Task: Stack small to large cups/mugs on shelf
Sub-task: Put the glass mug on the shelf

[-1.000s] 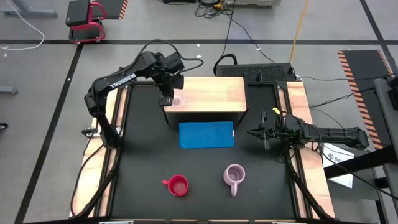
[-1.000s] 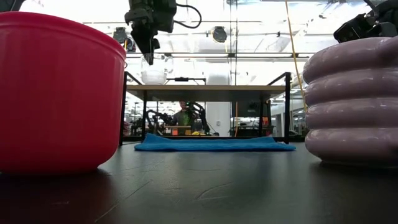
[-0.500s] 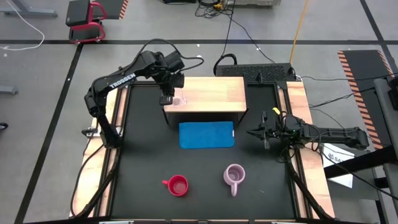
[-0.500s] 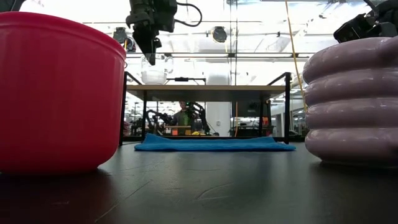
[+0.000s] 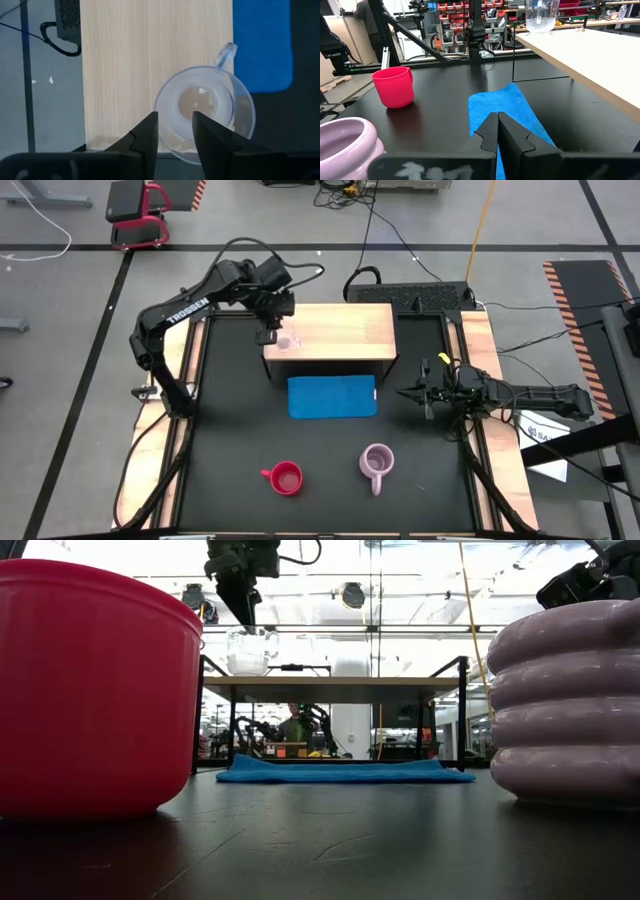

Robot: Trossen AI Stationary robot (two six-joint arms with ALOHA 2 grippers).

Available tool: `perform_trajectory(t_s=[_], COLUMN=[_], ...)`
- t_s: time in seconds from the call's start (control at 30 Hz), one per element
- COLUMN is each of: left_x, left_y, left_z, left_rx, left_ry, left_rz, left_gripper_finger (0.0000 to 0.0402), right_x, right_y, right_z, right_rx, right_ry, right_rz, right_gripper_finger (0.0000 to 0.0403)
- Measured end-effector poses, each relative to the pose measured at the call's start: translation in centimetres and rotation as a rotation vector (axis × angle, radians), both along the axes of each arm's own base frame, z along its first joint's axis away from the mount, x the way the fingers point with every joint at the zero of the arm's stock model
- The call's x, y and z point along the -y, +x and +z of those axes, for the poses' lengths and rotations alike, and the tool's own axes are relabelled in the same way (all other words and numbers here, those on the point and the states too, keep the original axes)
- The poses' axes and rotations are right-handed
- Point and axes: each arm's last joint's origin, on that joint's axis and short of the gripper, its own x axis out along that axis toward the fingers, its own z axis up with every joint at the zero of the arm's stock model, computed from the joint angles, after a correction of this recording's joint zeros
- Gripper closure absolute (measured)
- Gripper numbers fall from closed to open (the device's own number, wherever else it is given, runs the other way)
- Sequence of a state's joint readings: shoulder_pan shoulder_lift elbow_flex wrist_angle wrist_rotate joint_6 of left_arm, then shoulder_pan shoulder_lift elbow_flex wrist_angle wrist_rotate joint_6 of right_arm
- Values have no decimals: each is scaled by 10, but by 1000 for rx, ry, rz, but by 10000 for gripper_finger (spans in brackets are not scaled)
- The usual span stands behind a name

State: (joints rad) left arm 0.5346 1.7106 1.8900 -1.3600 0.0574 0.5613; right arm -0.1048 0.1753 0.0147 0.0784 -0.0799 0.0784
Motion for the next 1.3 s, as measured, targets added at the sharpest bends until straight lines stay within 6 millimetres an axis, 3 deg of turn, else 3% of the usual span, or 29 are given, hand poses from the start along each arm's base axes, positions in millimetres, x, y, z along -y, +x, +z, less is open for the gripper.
perform_trajectory(t_s=[0.37,0.73,1.3], left_x=[19,24,26], left_y=[-18,-7,-8], left_z=[14,6,0], left_rx=[30,-2,-46], left_ry=[-142,-143,-170], left_rz=[-8,-90,-67], left_gripper_finger=[282,282,282], right_x=[0,0,0], right_y=[0,0,0], right_z=[0,0,0], right_rx=[0,0,0], right_ry=[-6,-5,-4], right_rz=[0,0,0], right_gripper_finger=[403,403,403])
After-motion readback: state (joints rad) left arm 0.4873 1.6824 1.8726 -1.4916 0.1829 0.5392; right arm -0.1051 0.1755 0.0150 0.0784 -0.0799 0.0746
